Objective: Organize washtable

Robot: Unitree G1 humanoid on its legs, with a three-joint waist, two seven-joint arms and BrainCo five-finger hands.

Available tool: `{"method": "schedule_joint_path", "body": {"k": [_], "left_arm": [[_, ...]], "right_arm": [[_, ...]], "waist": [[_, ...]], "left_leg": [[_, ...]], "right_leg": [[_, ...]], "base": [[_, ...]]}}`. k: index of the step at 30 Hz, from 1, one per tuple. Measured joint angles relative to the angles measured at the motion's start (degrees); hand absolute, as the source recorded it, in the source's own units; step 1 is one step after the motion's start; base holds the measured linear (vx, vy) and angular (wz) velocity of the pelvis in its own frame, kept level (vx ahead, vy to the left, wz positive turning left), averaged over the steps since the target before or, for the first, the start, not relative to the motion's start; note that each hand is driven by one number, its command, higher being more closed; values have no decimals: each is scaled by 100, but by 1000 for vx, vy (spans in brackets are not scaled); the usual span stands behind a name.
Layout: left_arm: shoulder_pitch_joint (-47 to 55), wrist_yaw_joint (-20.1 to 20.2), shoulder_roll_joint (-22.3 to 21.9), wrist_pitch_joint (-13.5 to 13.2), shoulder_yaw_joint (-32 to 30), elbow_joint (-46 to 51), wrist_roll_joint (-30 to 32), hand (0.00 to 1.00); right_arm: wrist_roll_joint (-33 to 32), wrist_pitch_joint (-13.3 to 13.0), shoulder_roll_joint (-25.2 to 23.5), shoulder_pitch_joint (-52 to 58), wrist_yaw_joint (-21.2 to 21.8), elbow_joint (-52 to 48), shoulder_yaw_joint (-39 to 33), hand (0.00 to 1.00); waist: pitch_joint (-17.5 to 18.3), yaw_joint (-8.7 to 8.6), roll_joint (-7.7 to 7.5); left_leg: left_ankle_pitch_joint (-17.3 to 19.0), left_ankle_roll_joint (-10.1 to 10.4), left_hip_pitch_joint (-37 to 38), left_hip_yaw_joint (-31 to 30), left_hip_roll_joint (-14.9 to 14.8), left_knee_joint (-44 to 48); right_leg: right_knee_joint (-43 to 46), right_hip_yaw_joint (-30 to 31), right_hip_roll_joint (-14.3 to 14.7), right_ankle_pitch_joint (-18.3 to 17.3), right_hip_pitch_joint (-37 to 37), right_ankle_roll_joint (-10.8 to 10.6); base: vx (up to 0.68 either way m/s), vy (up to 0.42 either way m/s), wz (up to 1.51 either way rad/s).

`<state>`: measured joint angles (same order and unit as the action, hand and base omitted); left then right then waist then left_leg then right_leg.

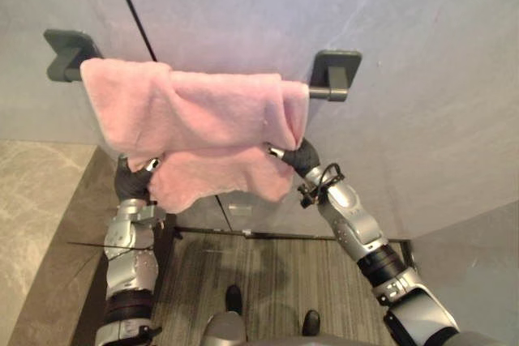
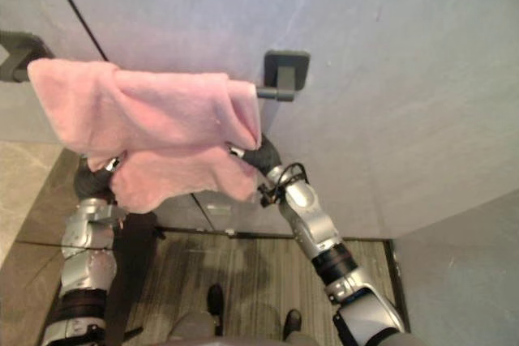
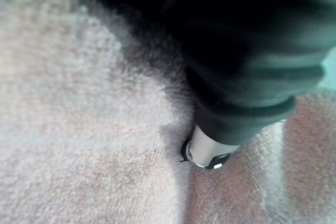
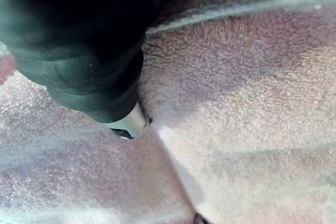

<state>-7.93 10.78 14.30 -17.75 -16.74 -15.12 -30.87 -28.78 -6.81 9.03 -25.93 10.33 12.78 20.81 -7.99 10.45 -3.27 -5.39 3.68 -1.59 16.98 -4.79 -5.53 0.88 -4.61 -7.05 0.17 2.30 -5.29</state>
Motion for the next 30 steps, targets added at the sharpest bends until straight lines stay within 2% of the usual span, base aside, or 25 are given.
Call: {"method": "schedule_joint_path", "body": {"k": [9, 17, 30], "left_arm": [[-120, -125, 3, -1, -211, 4, -9, 100], [-202, -228, 3, -1, -237, 38, -10, 100], [-138, -253, 3, -1, -313, 240, -8, 100]], "right_arm": [[6, 12, -2, -280, -3, 43, 212, 100], [19, 14, -13, -356, -2, 42, 228, 100], [37, 20, -71, -393, -2, 42, 228, 100]], "waist": [[0, 39, 1], [-1, 156, 1], [-3, 148, 3]], "left_leg": [[0, 0, -5, 5, -8, 0], [-23, -29, -107, -34, -4, 1], [-23, -29, -110, -34, -4, 0]], "right_leg": [[-2, 1, 6, 0, 5, 0], [10, -26, 4, 2, 95, 2], [10, -28, 4, 2, 98, 2]], "base": [[0, 0, 0], [0, 1, 2], [0, 0, 0]]}}
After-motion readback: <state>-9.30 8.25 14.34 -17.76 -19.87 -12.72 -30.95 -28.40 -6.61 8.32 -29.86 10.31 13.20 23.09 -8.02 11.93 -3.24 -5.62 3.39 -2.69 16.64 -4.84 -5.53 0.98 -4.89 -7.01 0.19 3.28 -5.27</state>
